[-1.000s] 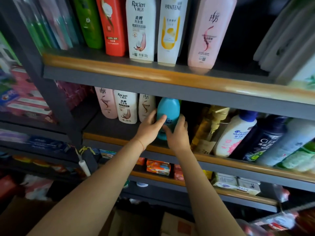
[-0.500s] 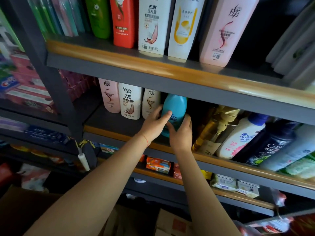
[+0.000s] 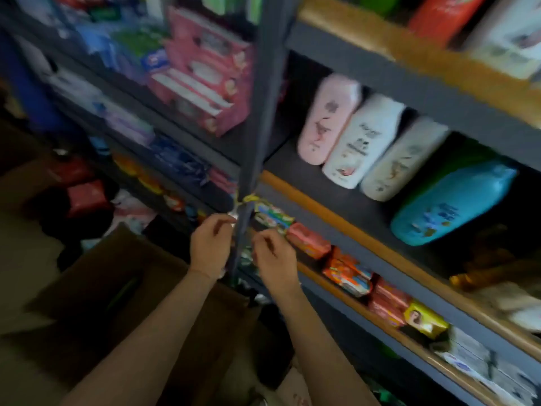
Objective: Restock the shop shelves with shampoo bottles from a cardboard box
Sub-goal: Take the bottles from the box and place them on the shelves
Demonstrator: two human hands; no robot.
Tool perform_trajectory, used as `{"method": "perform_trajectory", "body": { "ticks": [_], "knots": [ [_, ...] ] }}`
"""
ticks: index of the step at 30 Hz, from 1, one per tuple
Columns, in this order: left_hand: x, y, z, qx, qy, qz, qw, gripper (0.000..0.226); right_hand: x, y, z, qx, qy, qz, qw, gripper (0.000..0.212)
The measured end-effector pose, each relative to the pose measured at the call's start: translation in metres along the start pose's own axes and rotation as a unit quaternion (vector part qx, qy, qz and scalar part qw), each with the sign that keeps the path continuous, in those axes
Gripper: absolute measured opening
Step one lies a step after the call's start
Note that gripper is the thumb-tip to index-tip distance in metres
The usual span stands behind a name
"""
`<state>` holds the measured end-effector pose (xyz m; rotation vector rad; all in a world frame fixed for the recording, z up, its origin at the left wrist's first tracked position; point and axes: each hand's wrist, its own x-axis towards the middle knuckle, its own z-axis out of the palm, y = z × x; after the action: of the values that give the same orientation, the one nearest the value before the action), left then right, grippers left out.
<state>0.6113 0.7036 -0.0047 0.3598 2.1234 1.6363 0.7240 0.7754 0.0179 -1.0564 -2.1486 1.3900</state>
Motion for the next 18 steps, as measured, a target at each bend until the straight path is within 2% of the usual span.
{"method": "perform_trajectory", "body": {
  "ticks": [3,6,10,12,15,18],
  "knots": [
    [0.004,-0.073,-0.089,0.057,0.084,-0.081,0.992,0.017,0.000,0.015,0.101,-0.021,-0.158,0.090,0.983,0.021],
    [0.000,-0.146,-0.170,0.166,0.152,-0.168,0.960,0.020,-0.014,0.034,0.201,-0.072,-0.285,0.169,0.941,0.018],
    [-0.014,-0.235,-0.242,0.339,0.154,-0.232,0.899,0.040,-0.033,0.075,0.303,-0.130,-0.406,0.238,0.873,0.015],
    [-0.018,-0.272,-0.262,0.371,0.121,-0.242,0.889,0.053,-0.035,0.098,0.341,-0.153,-0.431,0.256,0.852,0.013],
    [-0.011,-0.313,-0.277,0.396,0.077,-0.222,0.887,0.070,-0.027,0.129,0.390,-0.193,-0.413,0.268,0.848,0.013],
    [0.006,-0.340,-0.286,0.442,0.063,-0.199,0.872,0.079,-0.012,0.151,0.432,-0.210,-0.398,0.248,0.858,0.041]
  ]
}}
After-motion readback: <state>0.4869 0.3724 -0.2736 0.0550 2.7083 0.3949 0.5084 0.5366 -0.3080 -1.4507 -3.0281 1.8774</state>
